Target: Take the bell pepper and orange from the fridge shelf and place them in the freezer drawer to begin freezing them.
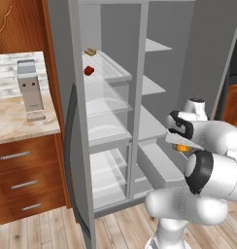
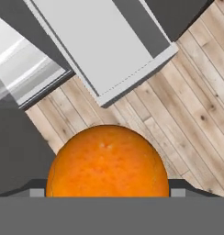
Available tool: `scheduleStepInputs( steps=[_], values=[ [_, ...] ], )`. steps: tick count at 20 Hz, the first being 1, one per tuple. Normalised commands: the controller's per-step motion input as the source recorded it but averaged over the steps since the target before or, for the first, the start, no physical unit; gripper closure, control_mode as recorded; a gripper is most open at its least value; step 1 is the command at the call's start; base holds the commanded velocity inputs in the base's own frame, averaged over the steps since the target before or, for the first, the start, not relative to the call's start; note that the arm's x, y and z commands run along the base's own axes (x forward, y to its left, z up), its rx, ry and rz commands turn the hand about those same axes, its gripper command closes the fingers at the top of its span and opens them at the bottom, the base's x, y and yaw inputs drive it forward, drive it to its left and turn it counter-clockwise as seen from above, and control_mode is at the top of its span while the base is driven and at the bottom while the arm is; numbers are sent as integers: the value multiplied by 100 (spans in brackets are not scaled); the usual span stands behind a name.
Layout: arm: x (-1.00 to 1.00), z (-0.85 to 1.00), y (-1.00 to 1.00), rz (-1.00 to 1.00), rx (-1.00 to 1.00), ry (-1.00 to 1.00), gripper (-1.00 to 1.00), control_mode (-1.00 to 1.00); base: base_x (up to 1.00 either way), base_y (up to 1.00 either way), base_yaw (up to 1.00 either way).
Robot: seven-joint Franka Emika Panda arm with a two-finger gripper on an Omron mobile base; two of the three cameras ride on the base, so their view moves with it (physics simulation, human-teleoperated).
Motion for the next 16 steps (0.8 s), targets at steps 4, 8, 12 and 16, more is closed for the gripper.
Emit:
scheduleStepInputs(
  steps=[4, 8, 12, 16],
  values=[
    [43, -71, -5, -7, -7, 8, 100, -100, 0, 0, 0],
    [52, -69, -8, -8, -9, 4, 100, -100, 0, 0, 0],
    [42, -49, -18, -7, -4, 0, 100, -100, 0, 0, 0],
    [25, -44, -29, -4, 0, 4, 100, -100, 0, 0, 0]
  ],
)
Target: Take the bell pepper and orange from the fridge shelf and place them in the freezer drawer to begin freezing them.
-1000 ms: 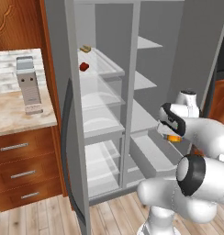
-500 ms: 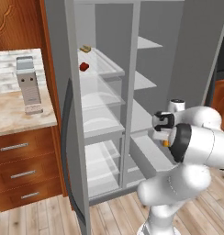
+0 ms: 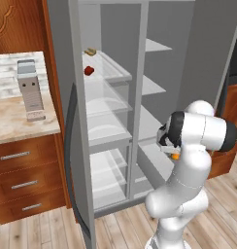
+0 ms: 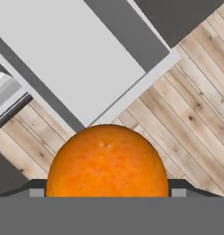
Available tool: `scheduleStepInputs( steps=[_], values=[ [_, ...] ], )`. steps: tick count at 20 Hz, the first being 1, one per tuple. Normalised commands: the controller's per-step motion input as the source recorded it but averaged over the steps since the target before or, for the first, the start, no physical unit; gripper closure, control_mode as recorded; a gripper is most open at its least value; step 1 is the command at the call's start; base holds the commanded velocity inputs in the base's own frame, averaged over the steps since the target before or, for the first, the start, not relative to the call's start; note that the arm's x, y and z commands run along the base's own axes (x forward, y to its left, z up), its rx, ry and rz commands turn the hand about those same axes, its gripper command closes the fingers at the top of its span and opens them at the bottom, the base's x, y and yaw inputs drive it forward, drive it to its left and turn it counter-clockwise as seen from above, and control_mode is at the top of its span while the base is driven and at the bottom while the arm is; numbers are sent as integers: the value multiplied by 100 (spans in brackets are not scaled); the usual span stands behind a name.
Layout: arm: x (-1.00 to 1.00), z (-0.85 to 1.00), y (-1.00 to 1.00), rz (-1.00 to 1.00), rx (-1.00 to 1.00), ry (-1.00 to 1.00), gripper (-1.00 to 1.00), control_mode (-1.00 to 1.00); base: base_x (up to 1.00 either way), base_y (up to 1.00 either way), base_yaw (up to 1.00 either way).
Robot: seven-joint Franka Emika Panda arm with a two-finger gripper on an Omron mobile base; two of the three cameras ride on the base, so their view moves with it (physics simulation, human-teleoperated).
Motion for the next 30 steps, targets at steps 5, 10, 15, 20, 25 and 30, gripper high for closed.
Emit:
scheduleStepInputs(
  steps=[5, 10, 15, 20, 25, 30],
  values=[
    [17, -54, -24, -1, 0, 6, 100, -100, 0, 0, 0],
    [43, -42, -7, 0, 0, 1, 100, -100, 0, 0, 0],
    [35, -40, -21, 0, 0, 0, 100, -100, 0, 0, 0],
    [15, -47, -16, 0, 8, -3, 100, -100, 0, 0, 0],
    [40, -22, 0, 0, 2, -2, 100, -100, 0, 0, 0],
    [44, -30, 0, 0, 0, -1, 100, -100, 0, 0, 0]
  ],
)
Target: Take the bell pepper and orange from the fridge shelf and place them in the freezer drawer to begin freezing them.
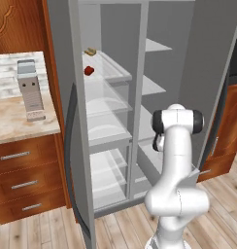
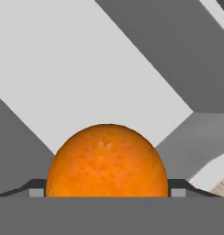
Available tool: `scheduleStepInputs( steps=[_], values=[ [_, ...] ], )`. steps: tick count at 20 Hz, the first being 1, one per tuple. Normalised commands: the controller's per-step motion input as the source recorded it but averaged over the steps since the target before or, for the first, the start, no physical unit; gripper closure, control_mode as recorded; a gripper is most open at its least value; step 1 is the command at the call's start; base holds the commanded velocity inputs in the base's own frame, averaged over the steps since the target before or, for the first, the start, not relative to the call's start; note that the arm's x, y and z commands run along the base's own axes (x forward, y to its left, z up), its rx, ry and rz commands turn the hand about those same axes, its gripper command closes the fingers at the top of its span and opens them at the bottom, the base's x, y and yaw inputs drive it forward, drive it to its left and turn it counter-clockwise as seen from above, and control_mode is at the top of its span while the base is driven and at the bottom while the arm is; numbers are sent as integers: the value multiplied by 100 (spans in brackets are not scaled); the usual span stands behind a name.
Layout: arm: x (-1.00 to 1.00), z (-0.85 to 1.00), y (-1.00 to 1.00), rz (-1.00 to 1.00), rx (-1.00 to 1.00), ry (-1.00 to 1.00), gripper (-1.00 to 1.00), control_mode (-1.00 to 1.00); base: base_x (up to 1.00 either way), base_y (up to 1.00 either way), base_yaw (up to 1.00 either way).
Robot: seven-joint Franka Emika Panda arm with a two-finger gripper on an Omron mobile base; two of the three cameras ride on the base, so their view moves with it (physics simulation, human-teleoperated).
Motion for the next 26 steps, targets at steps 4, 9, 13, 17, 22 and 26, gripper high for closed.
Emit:
scheduleStepInputs(
  steps=[4, 9, 13, 17, 22, 26],
  values=[
    [42, -42, -4, 0, 0, 0, 100, -100, 0, 0, 0],
    [22, -50, -28, 0, 0, 1, 100, -100, 0, 0, 0],
    [5, -48, -33, 0, 0, 2, -100, -100, 0, 0, 0],
    [5, -16, -6, 0, -1, -5, -100, -100, 0, 0, 0],
    [0, -1, 0, 0, 0, 0, -100, -100, 0, 0, 0],
    [-7, 19, 1, 0, 0, 0, -100, -100, 0, 0, 0]
  ],
)
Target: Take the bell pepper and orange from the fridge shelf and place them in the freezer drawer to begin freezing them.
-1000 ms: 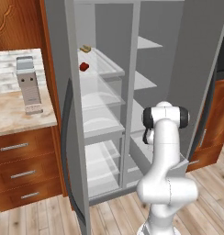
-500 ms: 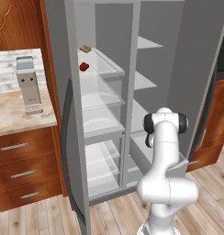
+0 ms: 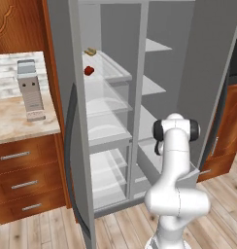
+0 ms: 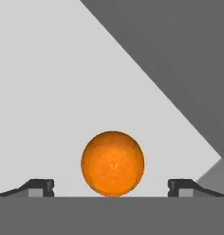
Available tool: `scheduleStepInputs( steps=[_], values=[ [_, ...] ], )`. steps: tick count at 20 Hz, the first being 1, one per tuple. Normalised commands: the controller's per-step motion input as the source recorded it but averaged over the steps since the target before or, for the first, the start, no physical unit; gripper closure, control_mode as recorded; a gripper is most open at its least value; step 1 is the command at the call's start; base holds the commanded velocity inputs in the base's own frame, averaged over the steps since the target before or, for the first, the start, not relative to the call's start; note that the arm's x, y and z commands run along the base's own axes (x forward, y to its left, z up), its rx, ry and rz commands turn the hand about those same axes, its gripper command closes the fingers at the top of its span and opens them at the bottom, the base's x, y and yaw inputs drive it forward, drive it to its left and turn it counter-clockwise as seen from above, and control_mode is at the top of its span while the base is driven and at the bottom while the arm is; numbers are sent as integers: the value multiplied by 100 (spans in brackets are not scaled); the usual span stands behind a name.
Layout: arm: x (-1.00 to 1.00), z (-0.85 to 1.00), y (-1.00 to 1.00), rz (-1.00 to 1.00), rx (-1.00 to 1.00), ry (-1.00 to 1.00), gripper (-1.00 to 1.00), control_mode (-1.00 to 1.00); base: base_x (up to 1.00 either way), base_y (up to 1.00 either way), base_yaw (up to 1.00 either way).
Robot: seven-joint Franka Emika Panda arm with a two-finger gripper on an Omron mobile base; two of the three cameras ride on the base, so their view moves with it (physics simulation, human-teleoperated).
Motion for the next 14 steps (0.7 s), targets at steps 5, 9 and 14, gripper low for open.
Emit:
scheduleStepInputs(
  steps=[5, 9, 14],
  values=[
    [-21, 72, 24, 0, 0, -6, -100, -100, 0, 0, 0],
    [-42, 100, 53, 0, -3, -19, -100, -100, 0, 0, 0],
    [-71, 100, 63, 0, -8, -24, -100, -100, 0, 0, 0]
  ],
)
